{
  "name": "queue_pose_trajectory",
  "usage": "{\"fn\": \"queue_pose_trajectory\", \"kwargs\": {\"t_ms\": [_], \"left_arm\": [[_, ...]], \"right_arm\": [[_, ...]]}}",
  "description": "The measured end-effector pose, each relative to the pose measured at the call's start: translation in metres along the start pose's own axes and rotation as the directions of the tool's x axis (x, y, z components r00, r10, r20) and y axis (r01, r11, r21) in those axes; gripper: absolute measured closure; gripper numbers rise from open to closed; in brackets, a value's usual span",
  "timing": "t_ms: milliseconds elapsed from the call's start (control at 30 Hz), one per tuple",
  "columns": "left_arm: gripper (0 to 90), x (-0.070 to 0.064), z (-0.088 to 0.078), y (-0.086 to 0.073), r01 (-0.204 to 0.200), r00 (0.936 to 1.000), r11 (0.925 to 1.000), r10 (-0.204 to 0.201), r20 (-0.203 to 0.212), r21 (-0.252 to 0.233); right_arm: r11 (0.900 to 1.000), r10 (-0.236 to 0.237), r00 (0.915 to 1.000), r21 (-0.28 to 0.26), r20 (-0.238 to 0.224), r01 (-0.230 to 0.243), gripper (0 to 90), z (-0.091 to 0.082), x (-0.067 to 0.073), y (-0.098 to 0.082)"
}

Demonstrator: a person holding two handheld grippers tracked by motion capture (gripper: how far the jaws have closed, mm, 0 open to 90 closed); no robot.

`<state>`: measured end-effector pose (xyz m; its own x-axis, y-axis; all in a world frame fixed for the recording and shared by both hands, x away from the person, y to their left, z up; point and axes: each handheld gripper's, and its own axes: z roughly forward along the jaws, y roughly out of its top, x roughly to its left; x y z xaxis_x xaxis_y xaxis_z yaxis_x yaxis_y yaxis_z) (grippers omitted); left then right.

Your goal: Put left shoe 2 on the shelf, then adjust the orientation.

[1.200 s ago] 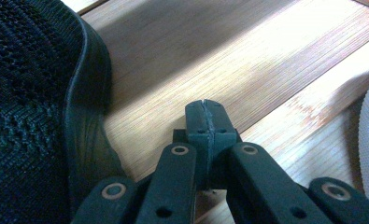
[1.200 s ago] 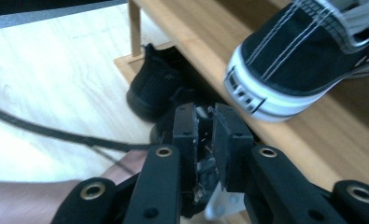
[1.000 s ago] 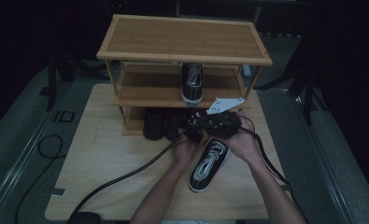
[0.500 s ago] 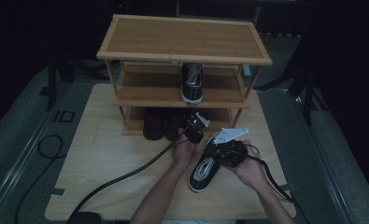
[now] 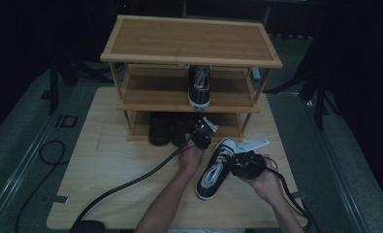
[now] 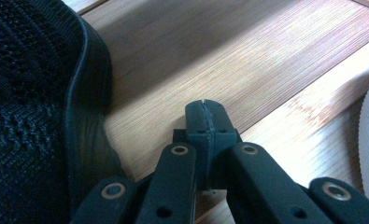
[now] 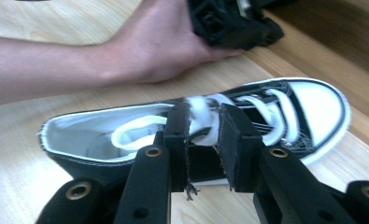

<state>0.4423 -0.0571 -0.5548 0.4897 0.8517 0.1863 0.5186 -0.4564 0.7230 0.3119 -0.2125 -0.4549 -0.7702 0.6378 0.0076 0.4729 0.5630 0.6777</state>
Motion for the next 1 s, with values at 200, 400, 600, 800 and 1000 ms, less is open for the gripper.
{"fn": "queue_pose_trajectory", "kwargs": {"t_ms": [200,400,600,800,1000], "left_arm": [[90.0,0.000,0.000,0.000,0.000,1.0000,1.0000,0.000,0.001,0.002],[90.0,0.000,0.000,0.000,-0.001,1.0000,1.0000,0.001,0.000,-0.001],[90.0,0.000,0.000,0.000,0.000,1.0000,1.0000,0.000,0.001,0.001],[90.0,0.001,0.000,0.000,-0.001,1.0000,1.0000,0.001,0.003,0.002],[90.0,0.001,0.000,0.000,0.008,0.9999,1.0000,-0.008,0.007,0.002]], "right_arm": [[0.998,-0.042,0.9978,0.038,-0.052,0.044,84.4,0.018,0.021,0.001],[0.994,-0.044,0.9956,0.097,-0.083,0.052,88.4,0.037,0.024,-0.003],[0.989,-0.052,0.9951,0.136,-0.084,0.063,88.8,0.045,0.028,-0.004],[0.981,-0.070,0.9962,0.178,-0.051,0.078,90.0,0.046,0.030,-0.005],[0.979,-0.050,0.9981,0.198,-0.035,0.056,90.0,0.042,0.025,-0.010]]}}
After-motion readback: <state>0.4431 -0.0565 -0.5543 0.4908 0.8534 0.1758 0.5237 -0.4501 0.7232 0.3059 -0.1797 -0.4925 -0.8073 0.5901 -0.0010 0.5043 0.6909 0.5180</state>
